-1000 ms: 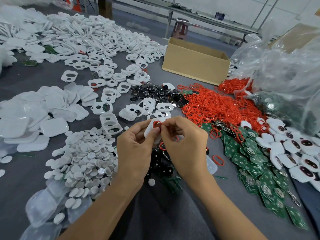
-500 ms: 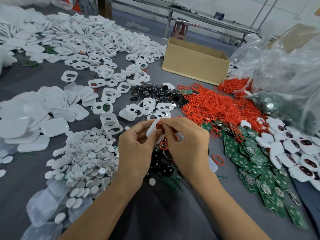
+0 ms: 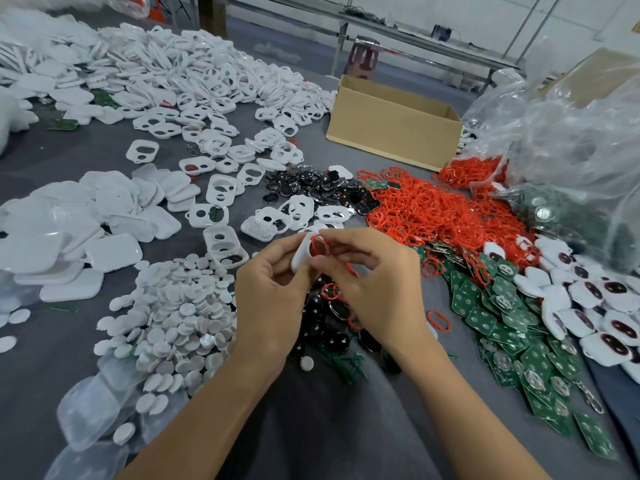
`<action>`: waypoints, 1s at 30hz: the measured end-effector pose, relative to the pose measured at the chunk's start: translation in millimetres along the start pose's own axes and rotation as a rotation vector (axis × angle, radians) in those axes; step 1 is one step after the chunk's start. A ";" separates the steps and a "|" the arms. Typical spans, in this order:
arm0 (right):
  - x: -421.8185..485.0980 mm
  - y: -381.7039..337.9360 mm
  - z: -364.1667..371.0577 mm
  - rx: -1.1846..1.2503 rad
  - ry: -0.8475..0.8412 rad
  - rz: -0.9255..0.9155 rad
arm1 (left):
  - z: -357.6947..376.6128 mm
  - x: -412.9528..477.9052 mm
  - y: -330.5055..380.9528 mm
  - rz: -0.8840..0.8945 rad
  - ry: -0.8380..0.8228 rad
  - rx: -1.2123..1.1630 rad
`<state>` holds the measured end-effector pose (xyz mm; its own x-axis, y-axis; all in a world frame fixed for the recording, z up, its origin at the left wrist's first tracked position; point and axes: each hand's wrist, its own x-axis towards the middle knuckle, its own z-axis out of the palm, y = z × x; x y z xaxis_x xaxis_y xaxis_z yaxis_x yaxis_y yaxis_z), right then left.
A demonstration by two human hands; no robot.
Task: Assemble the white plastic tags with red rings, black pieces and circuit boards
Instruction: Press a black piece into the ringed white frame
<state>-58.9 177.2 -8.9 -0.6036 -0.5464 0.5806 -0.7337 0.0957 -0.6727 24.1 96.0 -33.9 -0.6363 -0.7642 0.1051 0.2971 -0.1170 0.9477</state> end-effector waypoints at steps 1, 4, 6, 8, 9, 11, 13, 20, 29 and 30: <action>0.7 0.3 -0.8 0.021 -0.005 0.035 | -0.3 -0.5 -0.2 0.008 -0.022 0.038; 1.5 1.6 -1.9 0.032 0.004 0.075 | 0.0 -1.7 -0.3 0.002 -0.062 0.069; 0.8 2.5 -1.5 -0.006 0.021 0.016 | 0.3 -1.2 0.1 -0.042 -0.046 -0.017; 0.1 2.8 -0.7 -0.040 0.028 -0.045 | 0.5 -0.6 0.8 -0.111 -0.024 -0.149; -0.3 2.8 -0.4 -0.056 0.029 -0.068 | 0.4 -0.1 0.4 -0.129 -0.013 -0.176; -1.2 2.3 -0.1 -0.096 0.026 -0.106 | 1.1 -0.2 -1.1 -0.126 0.002 -0.165; -2.8 0.9 0.2 -0.136 0.029 -0.132 | 1.8 -1.0 -1.9 -0.113 0.019 -0.170; -5.6 -3.5 1.6 -0.198 0.019 -0.138 | 3.0 -0.9 -1.5 -0.131 0.044 -0.227; -3.2 -3.6 -0.2 -0.163 0.034 -0.129 | 2.7 -1.1 -3.0 -0.106 0.049 -0.213; -3.4 -3.8 0.1 -0.174 0.031 -0.132 | 2.8 -1.0 -3.5 -0.108 0.051 -0.212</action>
<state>-54.0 178.6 -8.4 -0.5064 -0.5382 0.6738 -0.8480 0.1692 -0.5022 21.7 98.9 -36.5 -0.6374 -0.7704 -0.0142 0.3750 -0.3263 0.8677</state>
